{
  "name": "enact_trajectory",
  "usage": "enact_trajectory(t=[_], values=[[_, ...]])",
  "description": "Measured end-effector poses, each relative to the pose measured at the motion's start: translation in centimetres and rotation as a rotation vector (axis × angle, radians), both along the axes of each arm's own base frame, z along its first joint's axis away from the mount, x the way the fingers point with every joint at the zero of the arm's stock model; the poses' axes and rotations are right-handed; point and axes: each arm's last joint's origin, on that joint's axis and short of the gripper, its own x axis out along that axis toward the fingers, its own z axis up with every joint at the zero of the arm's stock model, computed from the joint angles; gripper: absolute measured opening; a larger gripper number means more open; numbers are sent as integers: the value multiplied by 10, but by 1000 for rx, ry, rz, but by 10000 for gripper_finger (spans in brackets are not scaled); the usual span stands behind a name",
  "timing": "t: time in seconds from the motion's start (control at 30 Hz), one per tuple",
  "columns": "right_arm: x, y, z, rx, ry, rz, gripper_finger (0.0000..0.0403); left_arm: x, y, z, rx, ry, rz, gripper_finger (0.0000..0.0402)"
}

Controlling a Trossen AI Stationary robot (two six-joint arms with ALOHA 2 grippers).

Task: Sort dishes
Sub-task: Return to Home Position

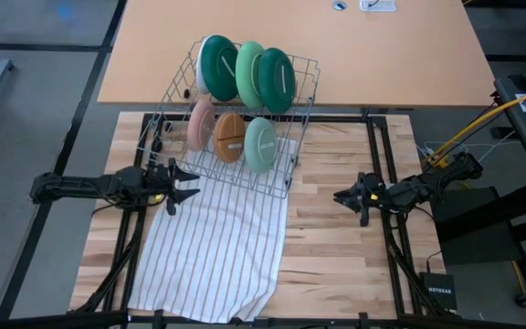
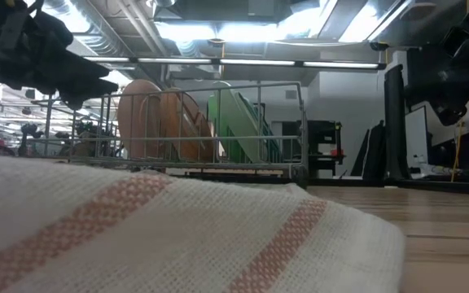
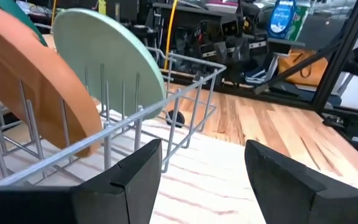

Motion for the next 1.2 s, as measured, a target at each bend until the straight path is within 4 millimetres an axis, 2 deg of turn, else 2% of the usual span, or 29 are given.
enact_trajectory(t=[1.2], values=[[0, 1, -1, 16, 5, 19, 85, 1, 0, -1, 0, 11, 0, 219]])
